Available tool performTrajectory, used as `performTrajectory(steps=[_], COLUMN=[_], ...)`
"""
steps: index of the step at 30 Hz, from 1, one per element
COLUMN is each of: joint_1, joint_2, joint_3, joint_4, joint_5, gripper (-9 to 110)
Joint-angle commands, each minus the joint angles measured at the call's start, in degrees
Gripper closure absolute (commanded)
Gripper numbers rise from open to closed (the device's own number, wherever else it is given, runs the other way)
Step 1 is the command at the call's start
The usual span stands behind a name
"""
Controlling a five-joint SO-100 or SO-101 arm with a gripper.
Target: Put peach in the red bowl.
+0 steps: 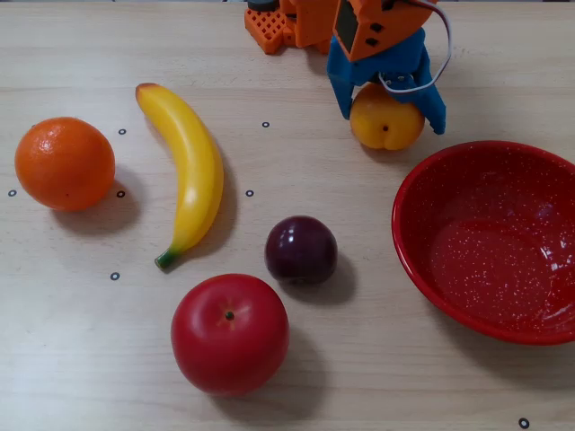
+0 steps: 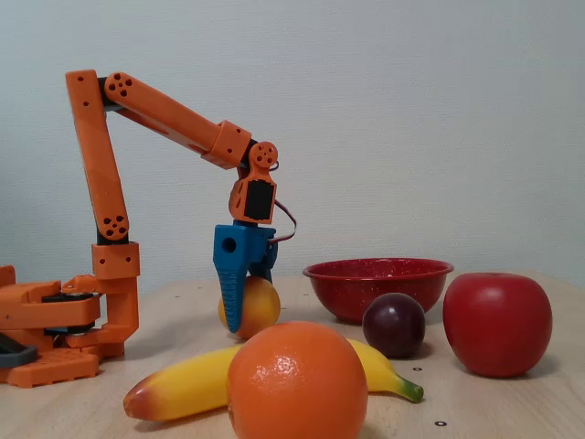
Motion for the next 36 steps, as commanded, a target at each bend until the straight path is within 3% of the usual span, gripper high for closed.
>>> performTrajectory(steps=[1, 36], joint_1=[1.76, 4.92], joint_2=[1.49, 1.14], joint_3=[-1.05, -0.88], joint_4=[-0.88, -5.71], joint_5=[-1.67, -2.02], gripper=[57, 58])
